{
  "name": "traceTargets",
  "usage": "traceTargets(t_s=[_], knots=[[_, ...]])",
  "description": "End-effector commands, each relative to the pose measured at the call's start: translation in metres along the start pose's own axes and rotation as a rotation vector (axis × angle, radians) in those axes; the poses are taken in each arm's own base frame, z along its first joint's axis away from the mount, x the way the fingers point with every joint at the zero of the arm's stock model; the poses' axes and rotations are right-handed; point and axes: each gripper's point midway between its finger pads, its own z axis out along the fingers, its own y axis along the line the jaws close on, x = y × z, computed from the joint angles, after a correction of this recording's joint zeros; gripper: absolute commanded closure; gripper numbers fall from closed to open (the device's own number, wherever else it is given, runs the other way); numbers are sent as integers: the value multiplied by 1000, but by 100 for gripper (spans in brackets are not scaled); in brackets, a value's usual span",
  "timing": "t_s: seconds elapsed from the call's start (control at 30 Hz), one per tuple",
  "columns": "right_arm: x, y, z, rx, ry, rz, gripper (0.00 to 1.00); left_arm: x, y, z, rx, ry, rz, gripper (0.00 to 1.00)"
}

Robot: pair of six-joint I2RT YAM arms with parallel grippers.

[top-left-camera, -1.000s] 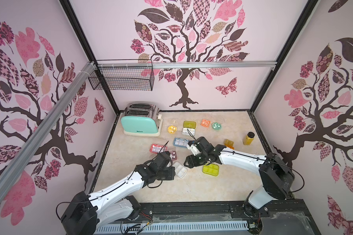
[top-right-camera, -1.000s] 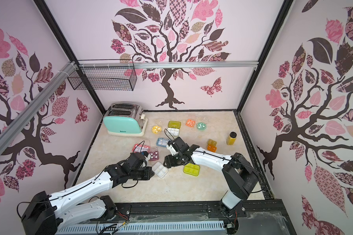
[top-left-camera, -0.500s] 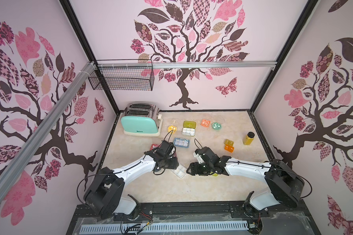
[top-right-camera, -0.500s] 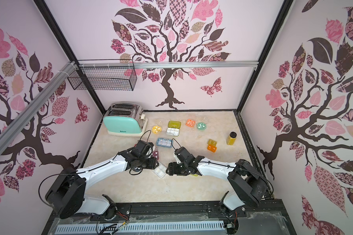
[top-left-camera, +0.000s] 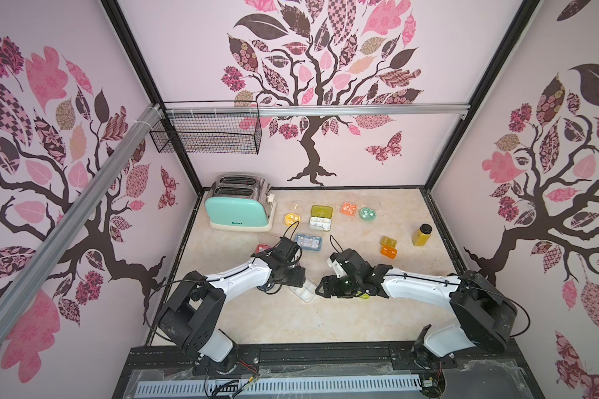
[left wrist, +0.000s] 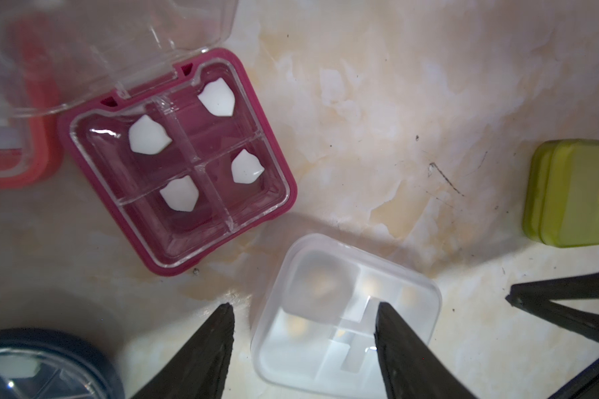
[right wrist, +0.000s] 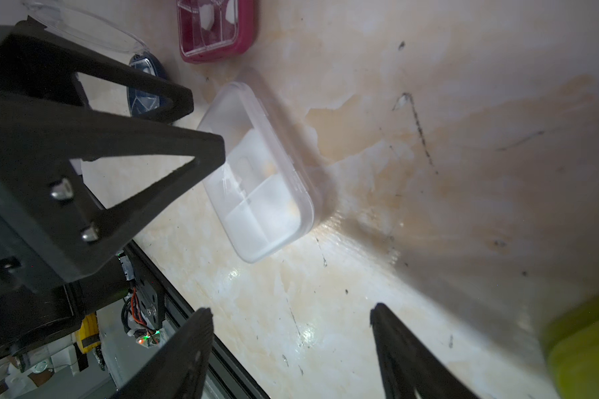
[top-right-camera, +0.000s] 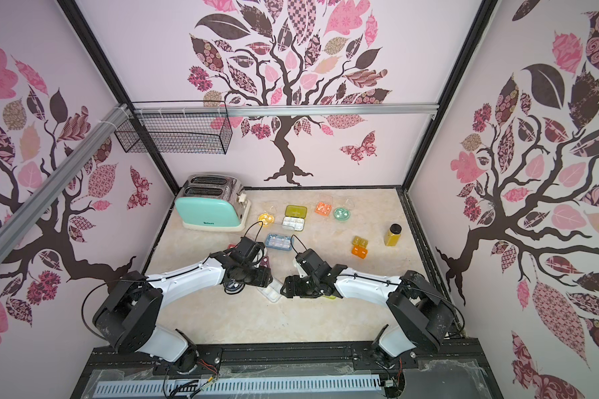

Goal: Close pillboxes
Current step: Close the lid on the pillbox.

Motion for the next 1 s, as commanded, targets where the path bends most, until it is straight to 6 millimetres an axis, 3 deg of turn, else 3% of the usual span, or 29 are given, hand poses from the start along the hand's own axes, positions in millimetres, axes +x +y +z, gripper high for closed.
traceTargets(t_s=[0.0, 0.1, 0.23, 0.33, 0.4, 0.53, 0.77, 0.97], knots=[[-5, 11, -7, -18, -13, -31, 24, 5, -8, 1, 43, 7, -19, 36], [-6, 9, -10, -7, -24, -34, 25, 11, -22, -3, 105, 9, -52, 37], [-12, -5, -20, 13, -31, -14, 29, 18, -56, -10, 300, 18, -134, 38], [-15, -15, -29, 33, -33, -7, 30, 20, -66, -21, 328, 9, -149, 39], [-12, -18, -31, 50, -22, -9, 30, 18, -62, -30, 301, -10, -144, 38], [-6, -21, -25, 42, -1, 18, 29, 19, -36, -38, 129, -38, -94, 37], [2, -13, -9, 25, 39, 13, 38, 36, -21, -14, 56, 29, -57, 33], [13, -9, 6, 20, 80, 13, 38, 48, -20, 2, 44, 83, -46, 27]])
